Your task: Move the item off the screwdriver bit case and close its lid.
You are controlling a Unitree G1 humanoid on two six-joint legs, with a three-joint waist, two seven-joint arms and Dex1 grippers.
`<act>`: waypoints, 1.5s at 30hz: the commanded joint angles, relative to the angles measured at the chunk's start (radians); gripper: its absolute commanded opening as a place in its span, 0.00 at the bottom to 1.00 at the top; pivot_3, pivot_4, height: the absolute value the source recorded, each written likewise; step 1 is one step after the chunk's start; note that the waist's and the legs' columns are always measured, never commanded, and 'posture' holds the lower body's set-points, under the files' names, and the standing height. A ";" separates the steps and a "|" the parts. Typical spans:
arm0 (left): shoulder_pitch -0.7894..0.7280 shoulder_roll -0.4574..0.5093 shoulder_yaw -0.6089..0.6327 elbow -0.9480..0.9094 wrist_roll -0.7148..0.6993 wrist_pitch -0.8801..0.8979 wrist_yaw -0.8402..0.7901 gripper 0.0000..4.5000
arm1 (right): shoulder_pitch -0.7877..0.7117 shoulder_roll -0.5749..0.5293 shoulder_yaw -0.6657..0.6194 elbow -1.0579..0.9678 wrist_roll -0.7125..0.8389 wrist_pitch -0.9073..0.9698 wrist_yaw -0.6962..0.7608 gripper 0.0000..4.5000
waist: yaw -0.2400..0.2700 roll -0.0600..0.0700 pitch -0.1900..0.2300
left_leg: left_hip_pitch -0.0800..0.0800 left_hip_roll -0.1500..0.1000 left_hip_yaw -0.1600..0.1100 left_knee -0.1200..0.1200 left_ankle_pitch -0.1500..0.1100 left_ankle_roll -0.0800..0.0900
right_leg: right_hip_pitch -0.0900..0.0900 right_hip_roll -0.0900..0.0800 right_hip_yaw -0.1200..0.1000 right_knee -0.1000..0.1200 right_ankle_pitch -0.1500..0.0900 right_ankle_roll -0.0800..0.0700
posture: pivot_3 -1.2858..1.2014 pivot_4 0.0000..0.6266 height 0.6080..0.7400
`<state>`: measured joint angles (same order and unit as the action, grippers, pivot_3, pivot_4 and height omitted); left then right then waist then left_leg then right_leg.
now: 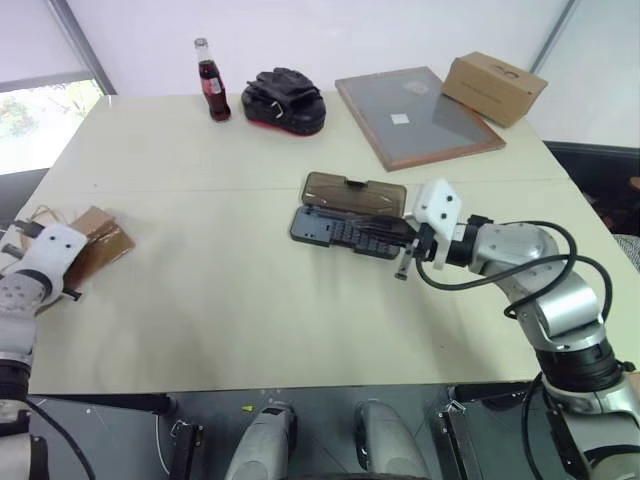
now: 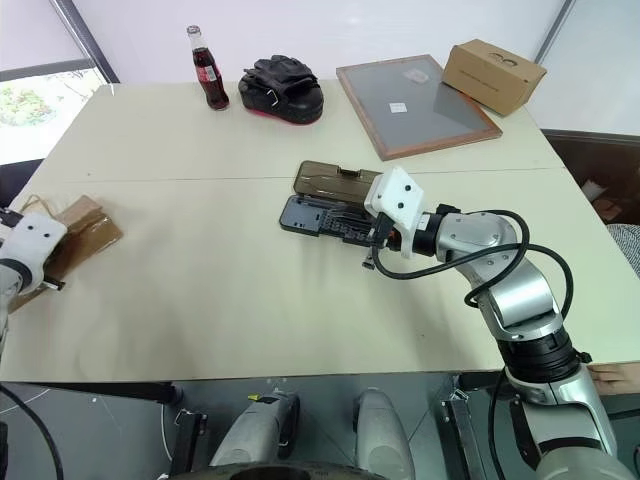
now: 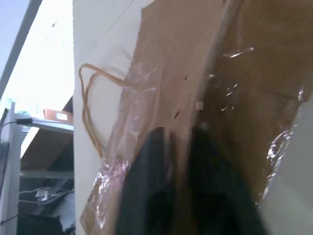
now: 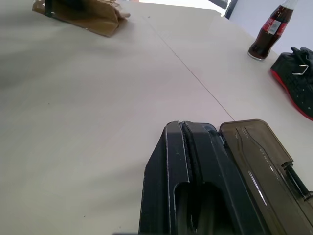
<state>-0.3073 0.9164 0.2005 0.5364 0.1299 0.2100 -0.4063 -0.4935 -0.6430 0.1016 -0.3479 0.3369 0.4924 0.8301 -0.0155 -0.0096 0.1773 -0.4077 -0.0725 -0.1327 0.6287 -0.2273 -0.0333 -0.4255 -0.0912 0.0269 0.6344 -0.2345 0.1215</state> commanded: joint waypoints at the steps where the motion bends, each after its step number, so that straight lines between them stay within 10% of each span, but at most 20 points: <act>1: -0.011 0.003 0.017 -0.039 -0.016 0.005 0.003 0.64 | -0.016 -0.001 -0.021 -0.035 0.009 -0.006 0.000 0.00 | -0.001 0.000 0.000 | 0.000 0.000 0.000 0.000 0.000 0.000 | 0.000 0.000 0.000 0.000 0.000 0.000 | 0.52 0.24 1.00; 5: -0.036 -0.002 0.011 -0.070 -0.017 0.006 0.009 0.99 | -0.008 -0.008 -0.024 -0.044 0.009 0.003 -0.001 0.00 | 0.000 0.000 0.000 | 0.000 0.000 0.000 0.000 0.000 0.000 | 0.000 0.000 0.000 0.000 0.000 0.000 | 0.52 0.24 1.00; 21: -0.231 -0.230 -0.049 -0.577 -0.332 0.276 -0.210 0.99 | -0.034 0.037 -0.049 0.028 -0.011 -0.002 -0.065 0.00 | -0.006 0.000 0.000 | 0.000 -0.001 0.002 0.000 0.000 0.000 | 0.000 -0.001 0.000 0.000 0.000 0.000 | 0.52 0.24 1.00; 33: -0.042 -0.288 -0.126 -0.783 -0.540 0.379 -0.415 0.99 | -0.098 0.110 -0.056 0.197 -0.108 -0.014 -0.214 0.00 | -0.012 0.000 0.000 | 0.000 0.000 0.002 -0.001 0.001 -0.001 | -0.001 0.001 0.001 -0.001 0.001 -0.001 | 0.52 0.24 1.00; 43: -0.012 -0.338 -0.087 -0.846 -0.627 0.430 -0.346 1.00 | -0.113 0.161 -0.004 0.261 -0.173 0.117 -0.286 0.98 | -0.005 0.000 0.000 | 0.000 0.000 0.002 0.000 0.001 -0.001 | 0.000 0.001 0.001 -0.001 0.001 -0.002 | 0.52 0.24 1.00; 45: -0.008 -0.339 -0.091 -0.850 -0.629 0.431 -0.340 1.00 | -0.152 0.197 -0.005 0.314 -0.195 0.148 -0.336 0.99 | -0.006 0.000 0.000 | 0.000 0.000 0.002 0.000 0.001 -0.001 | 0.000 0.001 0.001 -0.001 0.001 -0.002 | 0.52 0.24 1.00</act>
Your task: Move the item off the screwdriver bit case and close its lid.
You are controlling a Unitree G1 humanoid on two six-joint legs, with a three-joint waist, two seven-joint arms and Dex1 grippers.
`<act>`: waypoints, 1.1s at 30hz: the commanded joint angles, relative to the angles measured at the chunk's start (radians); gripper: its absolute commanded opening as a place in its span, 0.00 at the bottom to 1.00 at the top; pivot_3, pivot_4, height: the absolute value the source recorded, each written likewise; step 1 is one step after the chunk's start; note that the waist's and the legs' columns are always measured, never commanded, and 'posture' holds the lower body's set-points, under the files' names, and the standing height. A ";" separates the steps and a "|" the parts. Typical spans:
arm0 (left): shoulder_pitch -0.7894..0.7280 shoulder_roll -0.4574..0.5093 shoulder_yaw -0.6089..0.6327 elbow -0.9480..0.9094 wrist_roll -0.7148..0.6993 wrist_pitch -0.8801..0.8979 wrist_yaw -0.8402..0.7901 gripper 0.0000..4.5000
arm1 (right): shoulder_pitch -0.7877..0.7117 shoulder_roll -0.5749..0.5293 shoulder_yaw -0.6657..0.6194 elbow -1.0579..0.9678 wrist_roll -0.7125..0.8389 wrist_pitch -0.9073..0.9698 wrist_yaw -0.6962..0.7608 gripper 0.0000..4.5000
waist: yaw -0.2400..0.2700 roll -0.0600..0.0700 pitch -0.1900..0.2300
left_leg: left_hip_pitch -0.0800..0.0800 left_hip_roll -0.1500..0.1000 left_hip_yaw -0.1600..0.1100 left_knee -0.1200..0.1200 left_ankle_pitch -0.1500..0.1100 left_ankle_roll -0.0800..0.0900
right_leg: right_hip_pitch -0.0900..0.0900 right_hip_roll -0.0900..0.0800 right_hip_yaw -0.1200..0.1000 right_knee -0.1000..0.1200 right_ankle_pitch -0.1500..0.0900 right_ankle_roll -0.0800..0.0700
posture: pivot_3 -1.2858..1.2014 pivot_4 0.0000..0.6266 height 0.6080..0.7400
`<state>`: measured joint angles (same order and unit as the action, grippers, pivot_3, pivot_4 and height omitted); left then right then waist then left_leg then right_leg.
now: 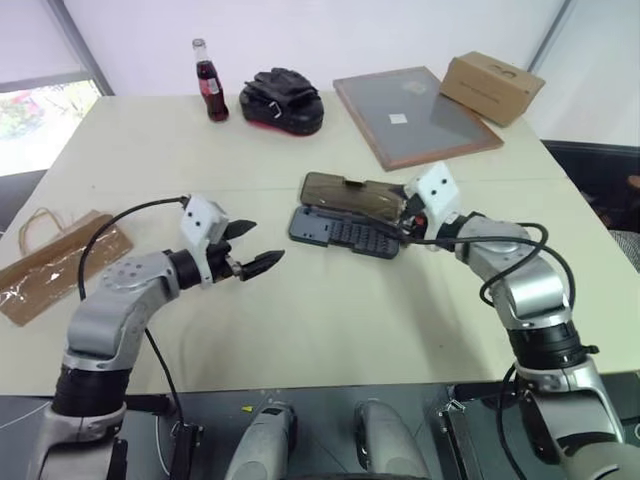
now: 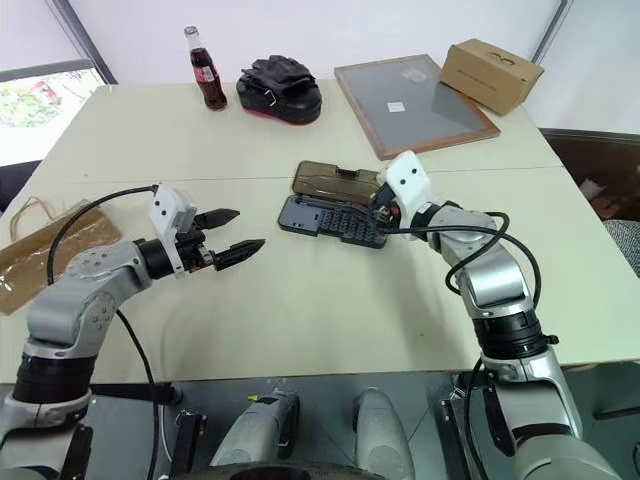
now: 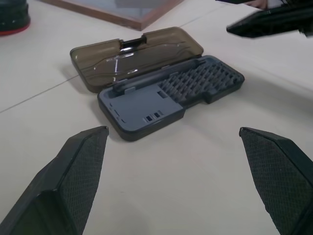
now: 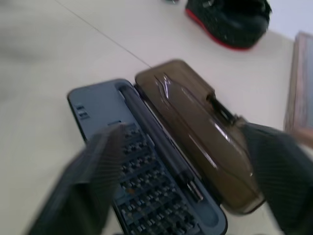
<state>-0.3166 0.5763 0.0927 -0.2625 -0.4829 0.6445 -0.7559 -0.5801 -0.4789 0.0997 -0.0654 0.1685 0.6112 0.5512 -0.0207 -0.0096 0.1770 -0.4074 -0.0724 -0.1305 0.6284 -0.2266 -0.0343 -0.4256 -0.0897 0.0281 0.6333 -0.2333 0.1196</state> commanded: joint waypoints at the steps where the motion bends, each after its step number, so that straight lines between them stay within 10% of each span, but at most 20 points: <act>1: 0.002 0.001 0.013 -0.054 -0.015 -0.005 0.014 1.00 | -0.093 0.060 -0.014 0.069 -0.034 0.051 -0.096 0.99 | -0.001 0.000 0.000 | 0.000 0.000 0.000 0.000 0.000 0.000 | 0.000 0.000 0.000 0.000 0.000 0.000 | 0.52 0.24 1.00; 13: 0.022 -0.013 -0.005 -0.069 0.011 -0.035 0.060 1.00 | -0.421 0.275 -0.142 0.594 -0.113 0.149 -0.515 0.99 | 0.003 0.000 0.000 | 0.000 -0.001 0.001 -0.002 0.001 -0.002 | -0.001 0.000 0.000 0.000 0.001 -0.001 | 0.52 0.24 1.00; 30: 0.040 -0.019 -0.028 -0.068 0.044 -0.073 0.086 1.00 | -0.484 0.270 -0.218 0.805 -0.112 0.131 -0.596 0.99 | -0.023 0.001 0.000 | 0.000 -0.001 0.002 -0.003 0.001 -0.002 | -0.001 0.002 0.000 0.000 0.001 -0.001 | 0.52 0.24 1.00; 33: 0.031 -0.020 -0.032 -0.059 0.050 -0.079 0.088 1.00 | -0.486 0.273 -0.222 0.817 -0.110 0.141 -0.600 0.79 | -0.024 0.001 0.000 | 0.000 -0.001 0.002 -0.003 0.001 -0.002 | -0.001 0.002 0.000 0.000 0.001 -0.001 | 0.52 0.24 1.00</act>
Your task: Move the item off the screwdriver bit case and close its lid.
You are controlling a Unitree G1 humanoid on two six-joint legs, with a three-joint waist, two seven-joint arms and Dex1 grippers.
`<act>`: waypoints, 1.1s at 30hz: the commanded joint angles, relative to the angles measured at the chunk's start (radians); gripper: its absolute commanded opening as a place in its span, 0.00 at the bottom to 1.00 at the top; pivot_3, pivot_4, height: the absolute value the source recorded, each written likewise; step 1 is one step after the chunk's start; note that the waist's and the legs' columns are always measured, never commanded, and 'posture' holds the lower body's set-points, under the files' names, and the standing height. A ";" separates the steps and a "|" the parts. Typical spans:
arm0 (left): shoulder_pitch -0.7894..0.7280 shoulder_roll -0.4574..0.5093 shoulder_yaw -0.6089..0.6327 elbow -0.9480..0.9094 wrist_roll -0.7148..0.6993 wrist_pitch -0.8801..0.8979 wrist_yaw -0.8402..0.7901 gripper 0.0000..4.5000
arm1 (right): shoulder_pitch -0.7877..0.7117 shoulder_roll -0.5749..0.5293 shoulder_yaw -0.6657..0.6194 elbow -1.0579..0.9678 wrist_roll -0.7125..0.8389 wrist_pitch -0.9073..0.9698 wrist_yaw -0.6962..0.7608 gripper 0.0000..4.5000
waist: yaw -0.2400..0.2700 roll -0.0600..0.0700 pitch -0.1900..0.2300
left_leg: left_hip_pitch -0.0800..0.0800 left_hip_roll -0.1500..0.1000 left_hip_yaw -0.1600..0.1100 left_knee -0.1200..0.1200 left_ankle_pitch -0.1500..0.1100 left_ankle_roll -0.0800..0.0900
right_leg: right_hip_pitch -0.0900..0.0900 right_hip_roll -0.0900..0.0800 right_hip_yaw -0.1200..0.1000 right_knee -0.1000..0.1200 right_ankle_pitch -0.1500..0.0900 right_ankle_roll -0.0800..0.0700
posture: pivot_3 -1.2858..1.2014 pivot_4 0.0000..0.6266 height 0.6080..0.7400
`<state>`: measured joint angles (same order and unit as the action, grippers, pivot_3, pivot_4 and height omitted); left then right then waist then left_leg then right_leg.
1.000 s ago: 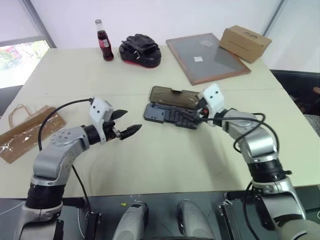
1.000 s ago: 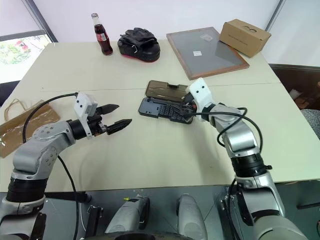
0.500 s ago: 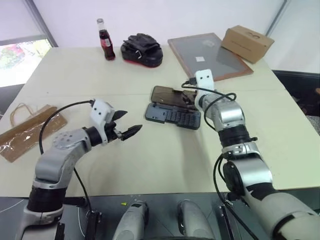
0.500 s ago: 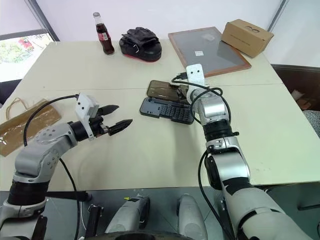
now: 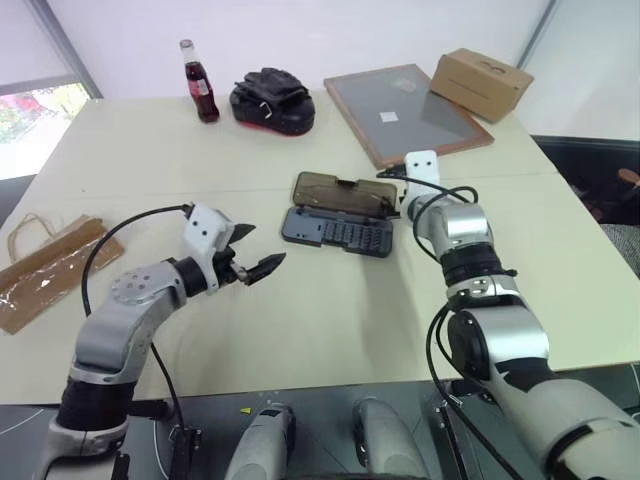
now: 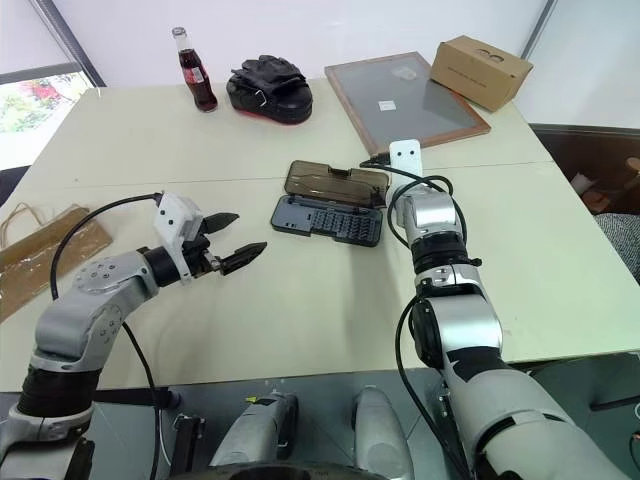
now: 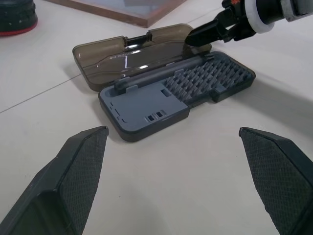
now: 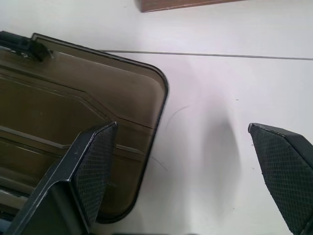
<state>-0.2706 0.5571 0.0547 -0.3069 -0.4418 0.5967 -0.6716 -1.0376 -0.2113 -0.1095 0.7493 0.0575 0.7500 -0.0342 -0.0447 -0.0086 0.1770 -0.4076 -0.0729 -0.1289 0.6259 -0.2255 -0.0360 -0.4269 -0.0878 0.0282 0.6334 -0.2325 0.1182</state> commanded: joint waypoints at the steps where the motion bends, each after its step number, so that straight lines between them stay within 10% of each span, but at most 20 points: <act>1: -0.018 -0.001 0.005 -0.011 0.012 -0.034 0.005 1.00 | -0.031 0.006 -0.012 0.008 0.001 0.006 -0.015 0.69 | 0.000 0.000 0.000 | 0.000 0.000 0.000 0.000 0.000 0.000 | 0.000 0.000 0.000 0.000 0.000 0.000 | 0.52 0.24 1.00; 7: -0.026 0.000 0.005 0.004 0.025 -0.048 0.004 1.00 | -0.032 0.011 -0.008 0.015 0.000 0.026 -0.012 0.02 | 0.004 0.000 0.000 | 0.000 0.000 0.000 0.000 0.000 0.000 | 0.001 0.000 0.000 0.000 0.000 0.000 | 0.52 0.24 1.00; 33: -0.064 0.004 0.017 0.072 0.039 -0.087 0.010 1.00 | 0.073 0.205 -0.074 -0.748 0.046 0.864 -0.046 0.01 | 0.001 0.002 0.000 | 0.000 0.000 -0.003 -0.003 0.000 0.000 | -0.002 0.000 0.000 0.000 0.000 0.000 | 0.52 0.24 1.00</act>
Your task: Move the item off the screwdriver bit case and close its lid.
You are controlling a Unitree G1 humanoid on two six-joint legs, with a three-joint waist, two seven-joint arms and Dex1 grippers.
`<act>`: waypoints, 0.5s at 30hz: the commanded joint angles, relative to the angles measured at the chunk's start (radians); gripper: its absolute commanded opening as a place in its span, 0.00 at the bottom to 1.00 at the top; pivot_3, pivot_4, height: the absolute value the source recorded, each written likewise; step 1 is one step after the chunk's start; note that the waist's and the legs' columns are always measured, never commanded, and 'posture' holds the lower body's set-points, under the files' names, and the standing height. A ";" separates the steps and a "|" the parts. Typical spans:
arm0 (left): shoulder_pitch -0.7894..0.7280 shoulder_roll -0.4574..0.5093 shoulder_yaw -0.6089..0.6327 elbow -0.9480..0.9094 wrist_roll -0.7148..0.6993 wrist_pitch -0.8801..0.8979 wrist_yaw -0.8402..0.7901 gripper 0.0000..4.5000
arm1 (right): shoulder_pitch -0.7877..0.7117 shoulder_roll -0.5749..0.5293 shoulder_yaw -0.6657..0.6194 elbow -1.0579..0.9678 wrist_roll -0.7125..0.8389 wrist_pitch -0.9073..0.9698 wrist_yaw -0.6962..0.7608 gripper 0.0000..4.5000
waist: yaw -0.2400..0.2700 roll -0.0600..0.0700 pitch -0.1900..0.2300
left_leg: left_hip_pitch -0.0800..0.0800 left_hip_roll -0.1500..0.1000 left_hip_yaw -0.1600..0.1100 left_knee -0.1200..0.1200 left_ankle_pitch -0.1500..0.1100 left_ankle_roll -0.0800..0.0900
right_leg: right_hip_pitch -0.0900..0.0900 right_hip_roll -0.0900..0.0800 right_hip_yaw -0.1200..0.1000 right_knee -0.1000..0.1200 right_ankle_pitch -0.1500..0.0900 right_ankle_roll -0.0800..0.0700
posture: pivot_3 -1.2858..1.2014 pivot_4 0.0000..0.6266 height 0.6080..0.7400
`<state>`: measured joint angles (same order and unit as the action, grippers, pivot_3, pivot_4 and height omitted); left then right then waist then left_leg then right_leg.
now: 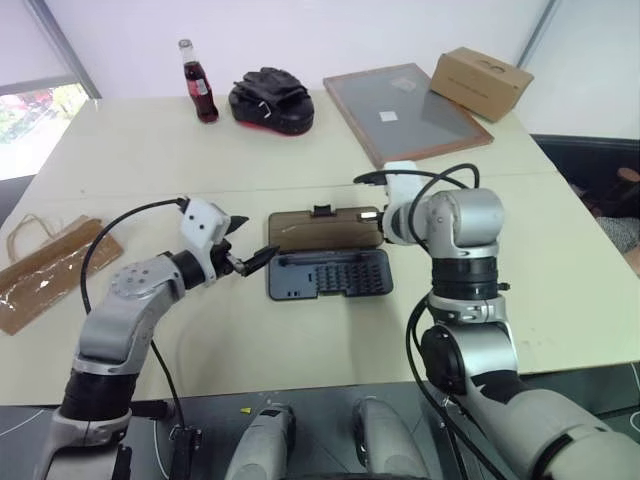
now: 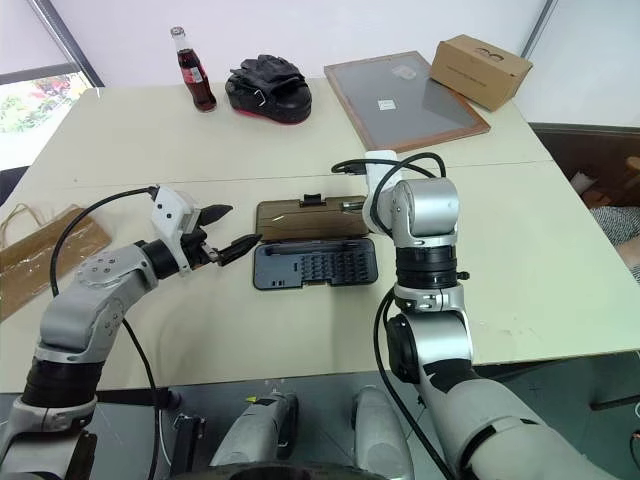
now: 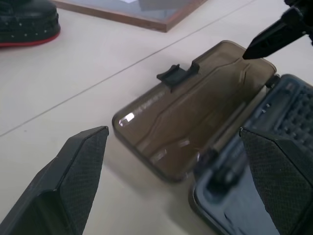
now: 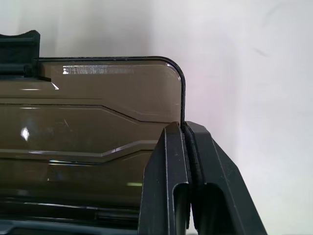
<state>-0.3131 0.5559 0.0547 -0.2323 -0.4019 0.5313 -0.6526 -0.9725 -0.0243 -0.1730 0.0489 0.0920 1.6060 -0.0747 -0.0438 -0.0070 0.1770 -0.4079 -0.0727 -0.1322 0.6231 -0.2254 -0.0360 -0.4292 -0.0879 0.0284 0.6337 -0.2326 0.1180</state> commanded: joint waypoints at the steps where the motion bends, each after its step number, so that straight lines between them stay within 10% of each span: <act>1: -0.025 0.006 0.017 0.000 -0.001 -0.020 -0.010 1.00 | 0.013 0.024 -0.014 -0.045 0.011 0.008 -0.010 0.01 | 0.000 0.000 0.000 | 0.000 0.000 0.000 0.000 0.000 0.000 | 0.000 0.000 0.000 0.000 0.000 0.000 | 0.52 0.24 1.00; 15: -0.028 0.018 0.031 -0.014 -0.006 -0.011 -0.016 1.00 | 0.021 0.090 -0.062 -0.008 0.016 0.008 -0.099 0.01 | -0.002 0.000 0.000 | 0.000 0.000 0.000 -0.001 0.000 0.000 | 0.000 0.000 0.000 0.000 0.000 0.000 | 0.52 0.24 1.00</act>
<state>-0.3288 0.5621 0.0550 -0.2141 -0.4023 0.5311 -0.6692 -0.9366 0.0567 -0.2365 0.0491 0.0911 1.6075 -0.1708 -0.0454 -0.0069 0.1770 -0.4078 -0.0725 -0.1320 0.6224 -0.2253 -0.0363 -0.4297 -0.0878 0.0285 0.6337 -0.2325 0.1178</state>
